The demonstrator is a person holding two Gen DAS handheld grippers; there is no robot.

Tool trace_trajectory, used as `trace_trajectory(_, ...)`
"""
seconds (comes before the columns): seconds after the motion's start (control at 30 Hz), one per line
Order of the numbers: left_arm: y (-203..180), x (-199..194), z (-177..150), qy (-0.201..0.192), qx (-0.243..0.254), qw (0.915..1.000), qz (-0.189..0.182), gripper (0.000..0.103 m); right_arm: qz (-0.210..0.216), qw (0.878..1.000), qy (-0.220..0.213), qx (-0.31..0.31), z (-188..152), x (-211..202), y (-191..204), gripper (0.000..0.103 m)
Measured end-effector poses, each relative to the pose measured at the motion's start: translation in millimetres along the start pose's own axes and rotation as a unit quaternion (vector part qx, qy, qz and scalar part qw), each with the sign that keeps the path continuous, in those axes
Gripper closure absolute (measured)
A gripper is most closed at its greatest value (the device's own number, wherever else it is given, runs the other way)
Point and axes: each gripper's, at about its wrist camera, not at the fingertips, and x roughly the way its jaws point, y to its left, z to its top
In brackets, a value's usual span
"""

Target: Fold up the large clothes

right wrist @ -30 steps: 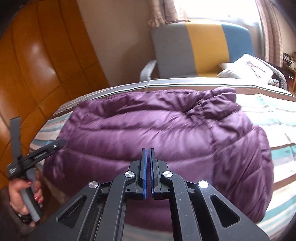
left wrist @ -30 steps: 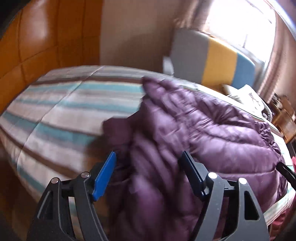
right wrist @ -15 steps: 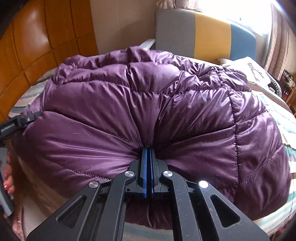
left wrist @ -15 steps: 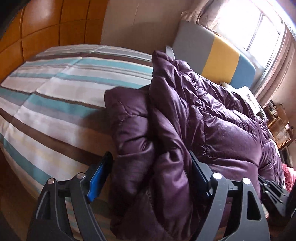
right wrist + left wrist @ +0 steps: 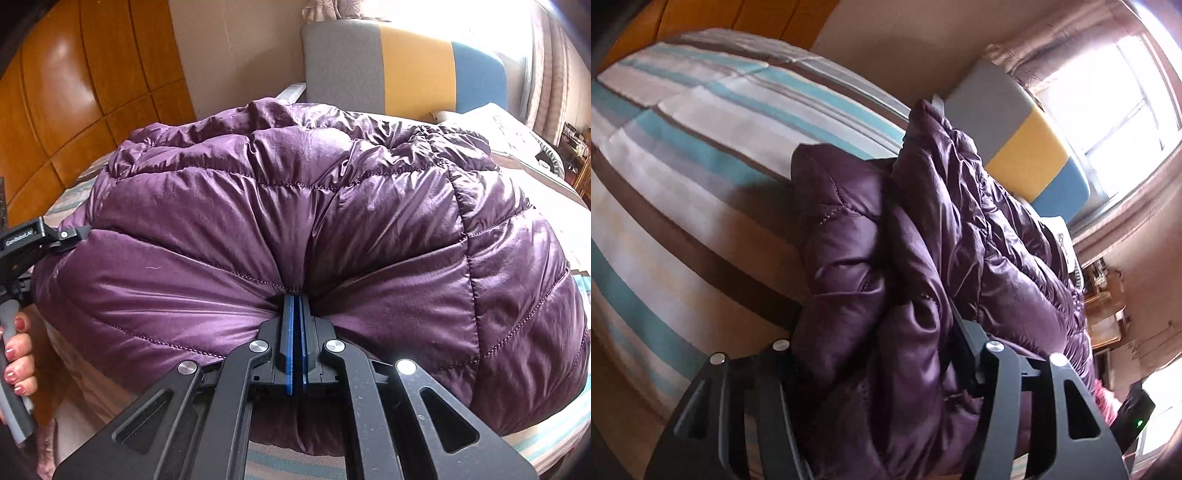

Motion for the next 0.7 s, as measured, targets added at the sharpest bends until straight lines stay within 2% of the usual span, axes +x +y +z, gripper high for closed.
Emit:
trace_trajectory(0.07, 0.3, 4.9, 1.8, 0.004, -0.012, 0.9999, -0.012, 0.062, -0.003, 1.0, -0.001, -0.003, 0.3, 0.1, -0.8, 0.101)
trace_trajectory(0.13, -1.1, 6.3, 5.5, 0.002, -0.023, 0.9995, -0.023, 0.08, -0.007, 1.0, -0.001, -0.003, 0.6, -0.2, -0.4, 0.101)
trace_trajectory(0.2, -10.6, -0.5, 8.3, -0.014, -0.009, 0.9996, -0.023, 0.086, -0.009, 1.0, 0.001, -0.003, -0.6, 0.0, 3.8, 0.101)
trace_trajectory(0.3, -32.7, -22.7, 9.9, -0.052, 0.031, 0.9977, -0.031, 0.088, -0.006, 1.0, 0.005, 0.004, -0.4, 0.4, 2.3, 0.101)
trace_trajectory(0.43, -60.0, -45.9, 14.0, -0.083, 0.071, 0.9929, -0.045, 0.088, -0.005, 1.0, 0.01, 0.009, 0.9, 1.1, 2.6, 0.101)
trace_trajectory(0.7, -91.8, -66.4, 10.3, -0.124, 0.13, 0.9828, -0.044, 0.088, 0.012, 1.0, 0.012, 0.021, 9.5, -6.8, -4.8, 0.101)
